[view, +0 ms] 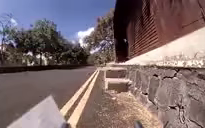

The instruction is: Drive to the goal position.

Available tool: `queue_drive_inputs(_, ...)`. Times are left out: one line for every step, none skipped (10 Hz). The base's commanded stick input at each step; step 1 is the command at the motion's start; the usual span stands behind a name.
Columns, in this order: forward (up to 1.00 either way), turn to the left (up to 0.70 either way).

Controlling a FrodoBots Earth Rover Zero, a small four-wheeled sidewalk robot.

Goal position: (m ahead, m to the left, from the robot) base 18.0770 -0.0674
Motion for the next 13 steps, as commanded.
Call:
queue_drive_inputs(0.0, 0.5)
queue_drive_inputs(0.0, 0.5)
queue_drive_inputs(0.0, 0.02)
queue_drive_inputs(0.0, 0.0)
queue_drive_inputs(0.0, 0.0)
queue_drive_inputs(0.0, 0.0)
queue_drive_inputs(0.0, 0.28)
queue_drive_inputs(0.0, 0.5)
queue_drive_inputs(0.0, 0.5)
queue_drive_inputs(0.0, 0.5)
queue_drive_inputs(0.0, 0.5)
queue_drive_inputs(0.1, 0.4)
queue_drive_inputs(0.31, 0.19)
